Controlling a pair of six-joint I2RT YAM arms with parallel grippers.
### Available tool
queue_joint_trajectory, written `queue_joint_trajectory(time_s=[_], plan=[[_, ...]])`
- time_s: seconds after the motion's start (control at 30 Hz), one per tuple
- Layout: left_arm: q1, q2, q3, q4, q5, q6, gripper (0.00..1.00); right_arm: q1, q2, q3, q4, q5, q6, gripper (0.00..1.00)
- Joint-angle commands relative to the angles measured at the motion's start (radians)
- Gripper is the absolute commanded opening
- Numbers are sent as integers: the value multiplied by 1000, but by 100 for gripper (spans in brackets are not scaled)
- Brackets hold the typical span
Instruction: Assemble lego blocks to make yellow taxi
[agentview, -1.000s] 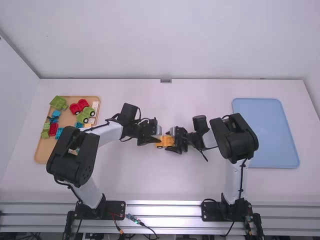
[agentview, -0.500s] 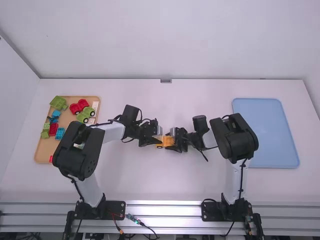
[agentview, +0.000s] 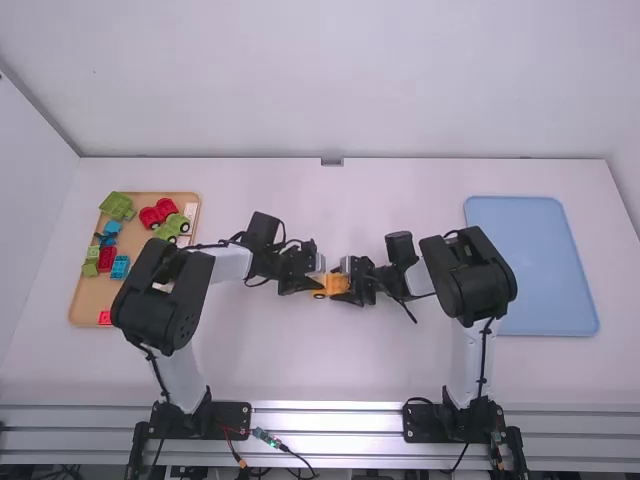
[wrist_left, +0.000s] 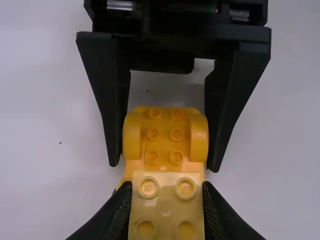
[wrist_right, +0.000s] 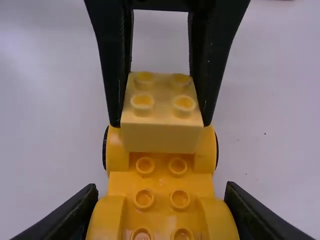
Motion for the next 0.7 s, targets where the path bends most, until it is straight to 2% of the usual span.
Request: queue_joint_trajectory(time_s=[0.0, 0.67], plan=[[-11, 9, -8, -3, -23, -9, 2, 3, 17, -4, -3, -3, -3, 59], [-17, 34, -8, 21, -24, -7, 2, 14, 17, -4, -2, -24, -5, 59]])
